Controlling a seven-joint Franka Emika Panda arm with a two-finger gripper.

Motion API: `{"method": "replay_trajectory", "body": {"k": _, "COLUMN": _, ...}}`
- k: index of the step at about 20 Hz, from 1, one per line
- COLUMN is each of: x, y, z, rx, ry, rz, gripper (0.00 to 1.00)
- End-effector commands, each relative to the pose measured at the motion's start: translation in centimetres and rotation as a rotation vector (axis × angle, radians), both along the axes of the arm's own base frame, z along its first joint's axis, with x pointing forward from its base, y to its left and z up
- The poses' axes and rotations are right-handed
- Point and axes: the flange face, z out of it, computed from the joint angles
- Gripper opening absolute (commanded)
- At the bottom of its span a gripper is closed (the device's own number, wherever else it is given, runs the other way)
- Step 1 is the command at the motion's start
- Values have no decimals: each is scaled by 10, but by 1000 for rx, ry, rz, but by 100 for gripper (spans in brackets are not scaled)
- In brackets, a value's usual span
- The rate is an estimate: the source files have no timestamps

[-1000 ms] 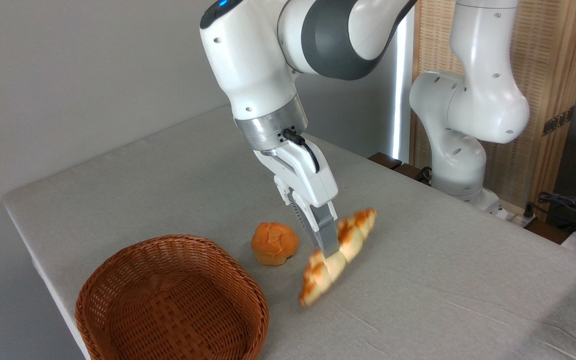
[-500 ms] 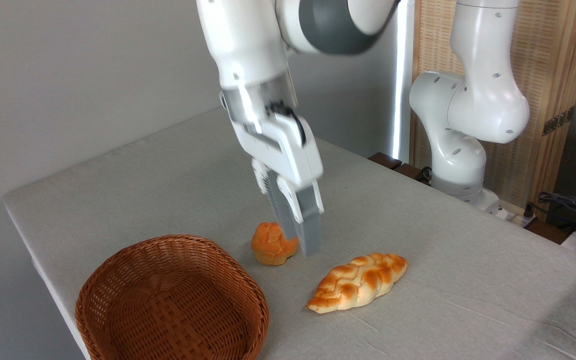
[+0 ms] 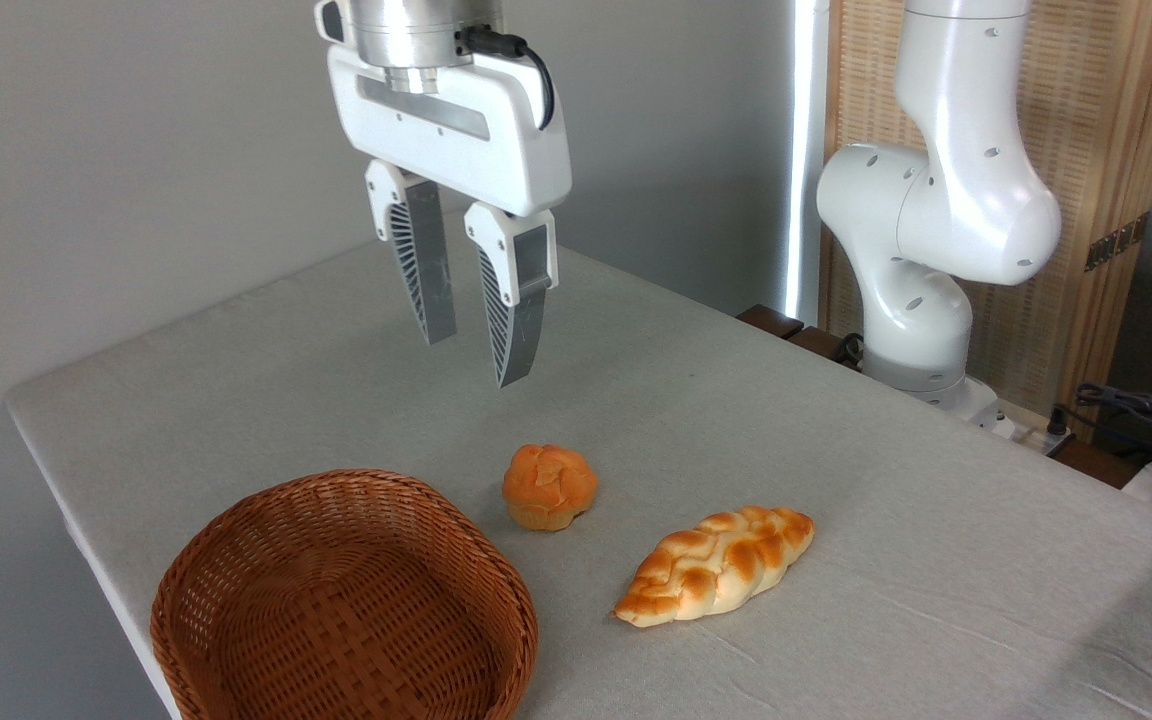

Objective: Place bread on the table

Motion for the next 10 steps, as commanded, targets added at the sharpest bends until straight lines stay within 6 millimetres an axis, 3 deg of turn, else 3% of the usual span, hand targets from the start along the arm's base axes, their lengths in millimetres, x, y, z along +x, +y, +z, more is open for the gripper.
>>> {"method": "replay_trajectory", "body": {"k": 1, "x": 11, "y": -6, "z": -4, "rx": -21, "ry": 46, "rz": 11, "gripper": 100}}
{"method": "replay_trajectory", "body": {"k": 10, "x": 18, "y": -3, "z": -11, "rx": -16, "ry": 45, "rz": 14, "gripper": 100}}
